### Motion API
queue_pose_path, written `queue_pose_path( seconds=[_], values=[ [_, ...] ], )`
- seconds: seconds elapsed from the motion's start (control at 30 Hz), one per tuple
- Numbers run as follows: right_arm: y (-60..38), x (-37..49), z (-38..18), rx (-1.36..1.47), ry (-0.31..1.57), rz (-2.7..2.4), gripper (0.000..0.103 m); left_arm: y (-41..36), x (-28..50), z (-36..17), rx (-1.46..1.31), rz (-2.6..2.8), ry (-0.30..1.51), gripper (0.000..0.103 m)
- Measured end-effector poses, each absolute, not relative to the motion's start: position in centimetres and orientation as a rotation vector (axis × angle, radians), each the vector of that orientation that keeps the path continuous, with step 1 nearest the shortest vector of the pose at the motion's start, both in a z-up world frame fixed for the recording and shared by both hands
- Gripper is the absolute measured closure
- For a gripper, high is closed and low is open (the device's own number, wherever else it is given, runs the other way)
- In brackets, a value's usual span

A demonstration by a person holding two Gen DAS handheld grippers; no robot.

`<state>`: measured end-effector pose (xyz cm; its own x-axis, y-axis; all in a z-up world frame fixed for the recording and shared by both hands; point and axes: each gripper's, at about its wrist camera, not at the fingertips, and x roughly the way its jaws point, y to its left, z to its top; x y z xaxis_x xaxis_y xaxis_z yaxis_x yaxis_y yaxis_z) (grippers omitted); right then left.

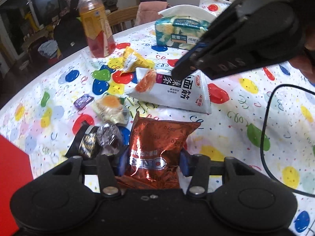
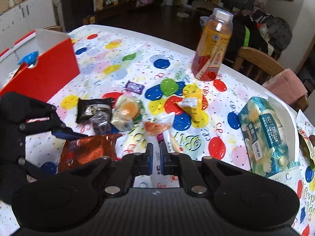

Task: Organize snacks
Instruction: 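Grasp the red Oreo bag with the left tool while the right grasps the white noodle packet, then lift and carry the Oreo bag and noodle packet with both tools toward the white box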

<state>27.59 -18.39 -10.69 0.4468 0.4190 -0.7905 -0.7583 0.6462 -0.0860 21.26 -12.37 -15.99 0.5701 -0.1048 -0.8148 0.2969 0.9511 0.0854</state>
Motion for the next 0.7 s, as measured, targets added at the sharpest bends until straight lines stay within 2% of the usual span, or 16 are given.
queue_pose_path(
  seconds=[0.13, 0.3, 0.47, 0.57, 0.6, 0.63, 0.7],
  values=[
    [-18.0, 27.7, -10.4, -0.498, 0.783, 0.748, 0.096, -11.5, 20.3, -15.4, 0.184, -0.217, 0.94, 0.055],
    [-17.9, 29.8, -10.7, -0.479, 0.833, 0.773, 0.095, -10.1, 18.6, -14.8, 0.124, -0.185, 0.945, 0.055],
    [-17.4, 31.3, -11.8, -0.493, 0.864, 0.811, 0.089, -8.6, 17.3, -14.4, 0.063, -0.135, 0.956, 0.055],
    [-16.9, 31.8, -12.5, -0.511, 0.885, 0.847, 0.061, -7.9, 16.6, -14.0, 0.03, -0.11, 0.955, 0.055],
    [-16.8, 31.8, -12.7, -0.528, 0.887, 0.856, 0.036, -7.7, 16.4, -13.8, 0.02, -0.103, 0.953, 0.055],
    [-16.6, 31.8, -13.0, -0.548, 0.882, 0.859, 0.028, -7.5, 16.2, -13.7, 0.01, -0.095, 0.952, 0.055],
    [-16.2, 31.9, -13.7, -0.576, 0.889, 0.864, 0.028, -7.1, 15.9, -13.5, -0.007, -0.08, 0.95, 0.055]
  ],
)
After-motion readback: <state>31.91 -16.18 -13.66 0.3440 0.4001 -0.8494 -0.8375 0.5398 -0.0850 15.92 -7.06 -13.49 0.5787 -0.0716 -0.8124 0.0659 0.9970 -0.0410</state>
